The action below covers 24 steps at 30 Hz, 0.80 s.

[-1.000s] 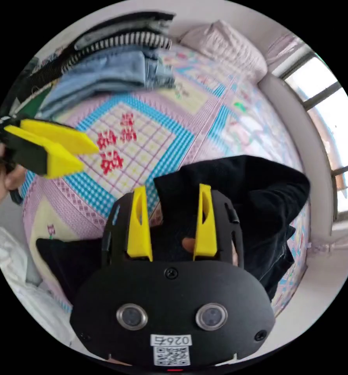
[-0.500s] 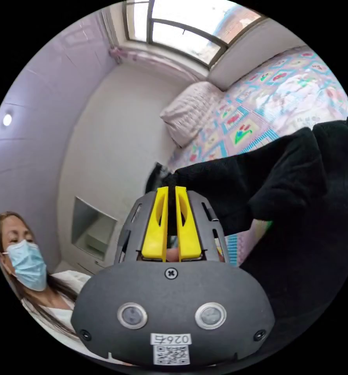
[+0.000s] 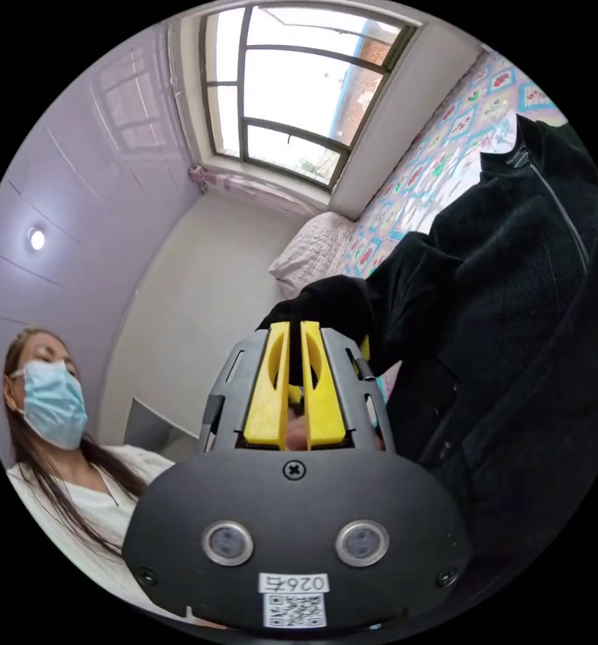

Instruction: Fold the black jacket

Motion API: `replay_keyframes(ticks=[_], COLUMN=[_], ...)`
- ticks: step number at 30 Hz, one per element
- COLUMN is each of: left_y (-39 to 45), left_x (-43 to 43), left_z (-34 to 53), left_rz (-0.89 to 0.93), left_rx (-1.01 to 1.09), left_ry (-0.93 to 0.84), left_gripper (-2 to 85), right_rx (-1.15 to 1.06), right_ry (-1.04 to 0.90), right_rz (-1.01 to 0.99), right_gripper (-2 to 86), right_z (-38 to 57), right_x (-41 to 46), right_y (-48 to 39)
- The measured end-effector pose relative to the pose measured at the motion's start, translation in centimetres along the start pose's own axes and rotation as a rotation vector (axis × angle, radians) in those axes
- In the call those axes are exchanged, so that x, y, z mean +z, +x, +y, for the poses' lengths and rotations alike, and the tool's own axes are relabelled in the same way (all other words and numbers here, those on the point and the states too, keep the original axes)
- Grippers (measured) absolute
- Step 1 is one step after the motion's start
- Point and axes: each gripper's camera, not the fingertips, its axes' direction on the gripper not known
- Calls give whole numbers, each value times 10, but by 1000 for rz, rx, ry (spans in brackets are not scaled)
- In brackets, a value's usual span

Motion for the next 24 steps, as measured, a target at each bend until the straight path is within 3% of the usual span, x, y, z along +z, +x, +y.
replay_keyframes(ticks=[2,6,11,13,19,22,24], left_y=[-1,14,52,65,130,148,137], left_x=[-12,-12,10,20,69,104,122], left_z=[7,12,13,14,29,48,59], left_rz=[-86,-211,-323,-345,-492,-499,-442], left_rx=[-41,-7,157,209,474,559,519], left_ry=[-14,-150,-287,-313,-411,-455,-474], left_gripper=[38,23,17,16,18,22,24], right_rx=[-33,-120,-28,25,47,-51,-95], right_ry=[-60,-151,-148,-153,-100,-116,-193], right_rz=[57,207,202,139,-345,-285,-138], right_gripper=[-5,59,184,210,261,182,37], right_z=[12,29,13,2,-44,-57,-58], right_x=[-7,-34,-76,-78,-73,-87,-100], right_y=[-4,-10,10,22,25,2,-2])
